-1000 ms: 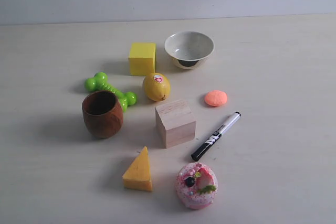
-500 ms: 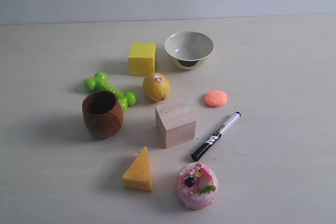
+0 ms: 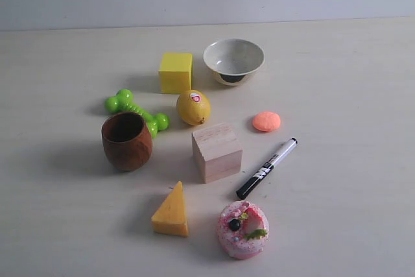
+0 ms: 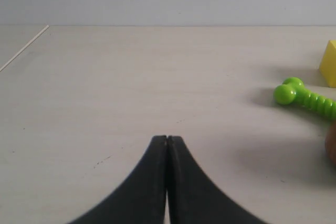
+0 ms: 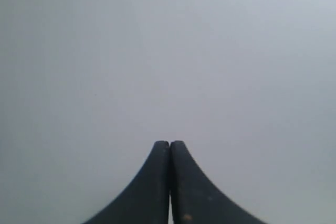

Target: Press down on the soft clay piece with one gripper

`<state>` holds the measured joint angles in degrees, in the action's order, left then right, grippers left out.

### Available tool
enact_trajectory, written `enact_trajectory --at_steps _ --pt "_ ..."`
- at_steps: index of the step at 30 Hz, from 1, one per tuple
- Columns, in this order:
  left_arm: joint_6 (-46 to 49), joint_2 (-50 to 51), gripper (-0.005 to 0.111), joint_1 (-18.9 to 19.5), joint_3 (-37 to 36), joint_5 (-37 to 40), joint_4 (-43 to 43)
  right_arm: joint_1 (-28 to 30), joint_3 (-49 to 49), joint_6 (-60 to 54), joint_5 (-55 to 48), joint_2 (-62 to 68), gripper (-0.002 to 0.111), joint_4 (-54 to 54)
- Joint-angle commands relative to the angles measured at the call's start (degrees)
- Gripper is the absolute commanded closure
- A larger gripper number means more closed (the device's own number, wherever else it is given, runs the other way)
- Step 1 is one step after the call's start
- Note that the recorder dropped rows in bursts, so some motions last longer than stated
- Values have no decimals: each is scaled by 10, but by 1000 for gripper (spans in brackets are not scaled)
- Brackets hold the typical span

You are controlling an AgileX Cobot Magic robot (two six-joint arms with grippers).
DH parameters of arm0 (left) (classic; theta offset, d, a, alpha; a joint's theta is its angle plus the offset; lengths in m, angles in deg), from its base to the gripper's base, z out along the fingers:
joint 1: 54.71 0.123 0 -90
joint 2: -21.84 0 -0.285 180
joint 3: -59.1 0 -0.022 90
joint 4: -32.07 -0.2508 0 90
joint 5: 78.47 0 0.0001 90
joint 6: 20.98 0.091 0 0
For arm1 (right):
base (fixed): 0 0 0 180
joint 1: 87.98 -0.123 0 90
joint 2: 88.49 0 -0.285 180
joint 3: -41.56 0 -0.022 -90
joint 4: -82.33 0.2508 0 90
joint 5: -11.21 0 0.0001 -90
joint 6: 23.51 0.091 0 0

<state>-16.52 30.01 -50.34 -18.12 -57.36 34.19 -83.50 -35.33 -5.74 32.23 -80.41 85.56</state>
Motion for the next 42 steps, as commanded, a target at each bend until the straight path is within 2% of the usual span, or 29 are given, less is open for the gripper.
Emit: enact_trajectory --at_steps 1,7,10,12,15,19,20,22,30,32,34,38,41,42 --pt "-1 -4 107 -3 0 -5 1 3 13 48 -10 -3 108 -37" --pt "-1 -4 107 -3 0 -5 1 3 140 59 -181 24 108 -159" --pt "-1 -4 107 -3 0 -5 1 2 226 53 -261 86 108 -164" --pt "-1 -4 107 -3 0 -5 1 2 277 -3 -315 142 108 -143" --pt "-1 -4 107 -3 0 -5 1 2 348 -205 -394 226 108 12" --pt "-1 -4 107 -3 0 -5 1 2 420 -570 -512 348 108 367" --pt "-1 -4 107 -3 0 -5 1 2 432 -647 -543 382 108 426" --pt "-1 -4 107 -3 0 -5 1 2 459 -718 -600 452 108 507" --pt "-1 -4 107 -3 0 -5 1 -7 551 -626 -653 652 108 431" --pt "-1 -4 107 -3 0 -5 1 -33 561 -626 -656 684 108 428" --pt "-1 -4 107 -3 0 -5 1 -90 563 -595 -643 725 108 395" --pt "-1 -4 107 -3 0 -5 1 -163 563 -496 -592 761 108 269" --pt "-1 -4 107 -3 0 -5 1 -202 572 -376 -573 790 108 160" --pt "-1 -4 107 -3 0 -5 1 -212 592 -276 -595 818 108 88"
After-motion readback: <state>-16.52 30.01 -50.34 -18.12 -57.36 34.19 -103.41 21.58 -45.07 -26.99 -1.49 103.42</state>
